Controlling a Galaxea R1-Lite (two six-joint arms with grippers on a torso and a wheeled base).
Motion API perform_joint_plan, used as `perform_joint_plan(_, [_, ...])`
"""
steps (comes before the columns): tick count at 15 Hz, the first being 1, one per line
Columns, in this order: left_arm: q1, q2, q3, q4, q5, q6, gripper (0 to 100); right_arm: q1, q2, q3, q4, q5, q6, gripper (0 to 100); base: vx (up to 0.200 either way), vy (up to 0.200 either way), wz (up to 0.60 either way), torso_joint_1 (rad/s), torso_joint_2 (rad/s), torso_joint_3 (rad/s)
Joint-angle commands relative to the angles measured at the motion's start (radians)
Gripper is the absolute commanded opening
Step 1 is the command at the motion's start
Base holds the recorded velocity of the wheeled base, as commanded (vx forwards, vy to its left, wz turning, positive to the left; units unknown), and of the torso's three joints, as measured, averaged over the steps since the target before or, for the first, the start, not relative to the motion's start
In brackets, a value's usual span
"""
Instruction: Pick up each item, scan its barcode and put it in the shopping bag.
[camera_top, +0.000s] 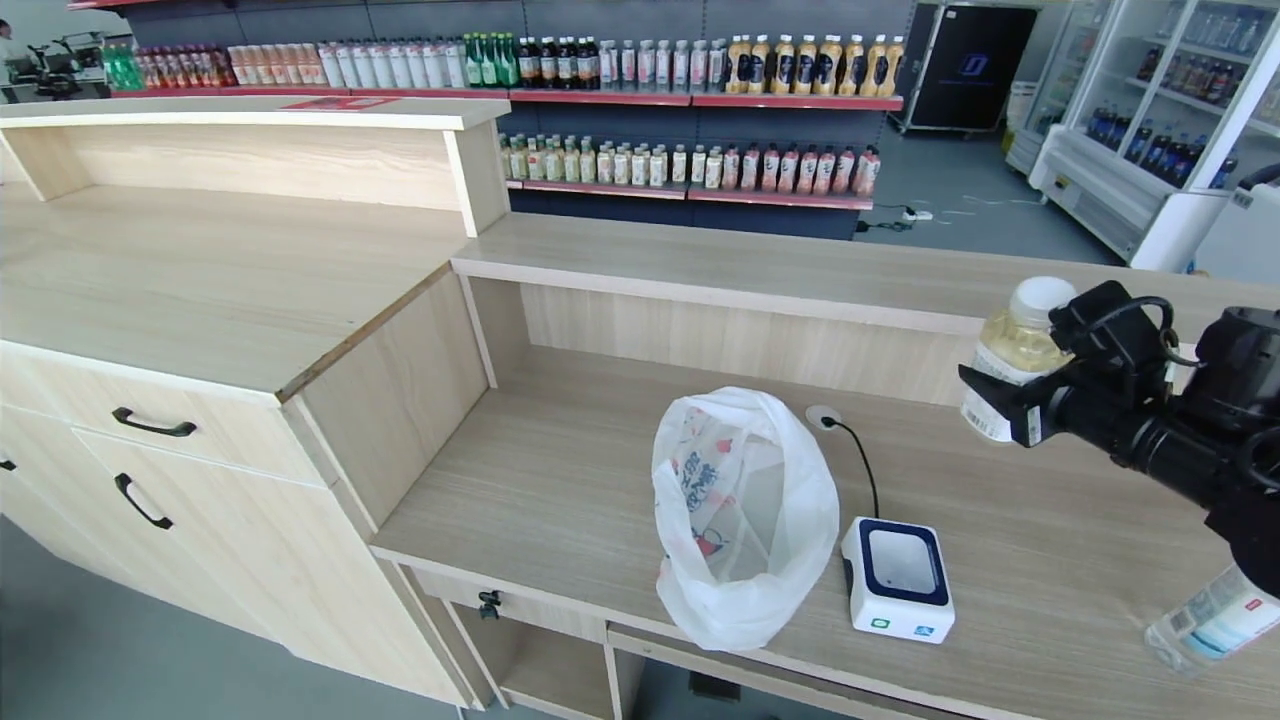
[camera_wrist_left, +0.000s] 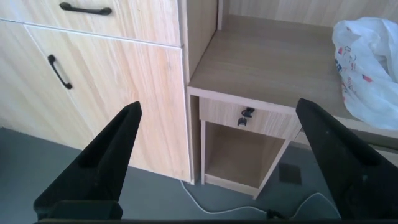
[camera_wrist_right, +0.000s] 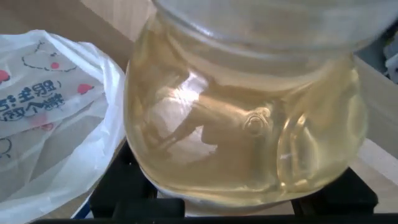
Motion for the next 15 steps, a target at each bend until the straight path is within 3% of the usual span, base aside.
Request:
perform_joint_plan(1, [0.0,0.0,0.0,0.0,0.0,0.0,100,0.037,0.068,-0.008,-0.036,0.008,0.005,0,0.0,0.0,0.6,0.007,0.0,0.002])
perform_joint_plan(3, [0.0,0.0,0.0,0.0,0.0,0.0,100,0.051,0.158,-0.024,-0.068,0.089,0.019,0,0.0,0.0,0.0,0.0,0.0,0.0])
perform_joint_plan(5, [0.0,0.0,0.0,0.0,0.0,0.0,100,0.062,0.235,-0.04,-0.071,0.103,0.04,0,0.0,0.0,0.0,0.0,0.0,0.0])
perform_joint_plan(7, [0.0,0.0,0.0,0.0,0.0,0.0,100,0.077,0.312,-0.084,-0.087,0.136,0.152,0,0.0,0.0,0.0,0.0,0.0,0.0])
perform_joint_plan(15, [0.0,0.0,0.0,0.0,0.0,0.0,100,0.134,0.542,-0.161,-0.235,0.14,0.241,0,0.0,0.0,0.0,0.0,0.0,0.0])
